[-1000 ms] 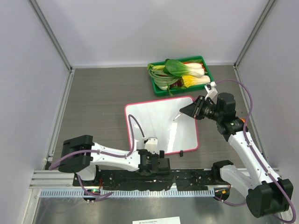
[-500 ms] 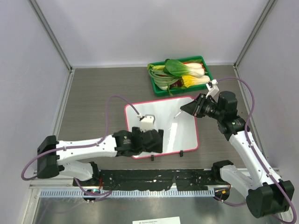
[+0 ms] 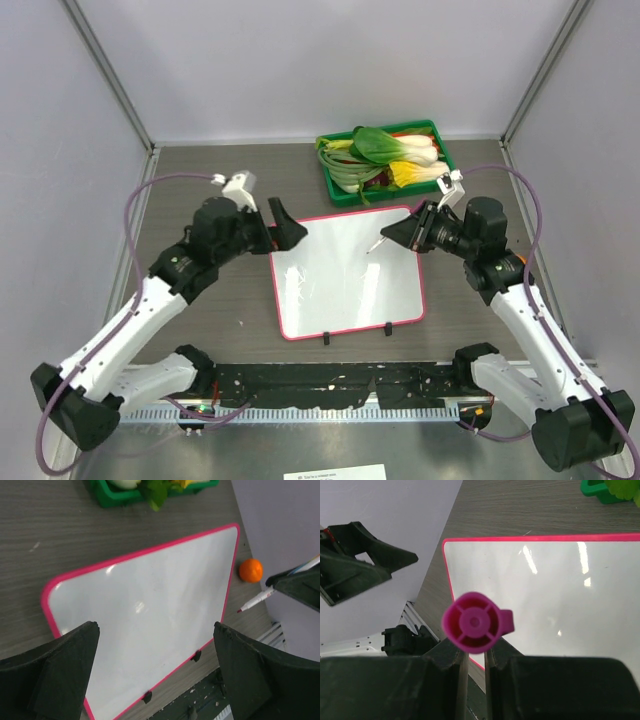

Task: Write a sentence on the whiteboard
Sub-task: Pass from the right arm to the left

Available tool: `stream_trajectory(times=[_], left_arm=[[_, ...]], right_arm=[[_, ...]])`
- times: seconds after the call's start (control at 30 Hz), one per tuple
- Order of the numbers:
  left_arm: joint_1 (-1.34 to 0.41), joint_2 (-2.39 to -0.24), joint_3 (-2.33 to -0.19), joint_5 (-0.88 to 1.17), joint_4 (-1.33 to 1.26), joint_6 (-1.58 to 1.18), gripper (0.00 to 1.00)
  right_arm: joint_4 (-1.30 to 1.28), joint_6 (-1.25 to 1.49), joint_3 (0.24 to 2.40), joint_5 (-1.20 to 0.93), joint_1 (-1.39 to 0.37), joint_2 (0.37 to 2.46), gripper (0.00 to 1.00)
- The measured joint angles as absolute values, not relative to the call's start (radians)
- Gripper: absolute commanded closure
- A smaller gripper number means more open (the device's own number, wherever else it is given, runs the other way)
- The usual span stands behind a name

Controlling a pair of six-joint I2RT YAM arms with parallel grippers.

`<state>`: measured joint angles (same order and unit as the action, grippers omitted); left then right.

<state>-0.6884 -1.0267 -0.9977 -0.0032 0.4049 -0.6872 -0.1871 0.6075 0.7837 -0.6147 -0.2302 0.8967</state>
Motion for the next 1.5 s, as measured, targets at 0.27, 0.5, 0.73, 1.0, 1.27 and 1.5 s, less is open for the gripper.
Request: stream_trajectory(times=[0.27, 0.5, 0.73, 1.0, 1.27, 1.5], left_arm=[[-0.284, -0.855, -0.904, 0.284, 0.400, -0.675, 0.00], [-0.043, -0.827, -0.665, 0.601, 0.222, -0.818, 0.00], [-0.011, -0.865, -0.458, 0.777, -0.019, -0.987, 0.01], [-0.011, -0.834, -0.456, 0.855, -0.101, -0.965, 0.04], [-0.153, -0.702, -0.657, 0.720, 0.100, -0.760, 0.06], [-0.474, -0.857, -0.831, 0.606, 0.107, -0.624, 0.13]], right_arm=[[-0.149, 0.624, 0.800, -0.561, -0.366, 0.938, 0.99], [-0.107, 0.628, 0.827, -0.453, -0.530, 1.016, 0.99], [-0.069, 0.630, 0.828, -0.318, -0.625, 1.056, 0.99], [-0.007, 0.621, 0.828, -0.156, -0.719, 1.031, 0.99], [0.007, 0.626, 0.894, -0.202, -0.720, 1.069, 0.99], [0.007, 0.648, 0.900, -0.276, -0.723, 1.101, 0.99]])
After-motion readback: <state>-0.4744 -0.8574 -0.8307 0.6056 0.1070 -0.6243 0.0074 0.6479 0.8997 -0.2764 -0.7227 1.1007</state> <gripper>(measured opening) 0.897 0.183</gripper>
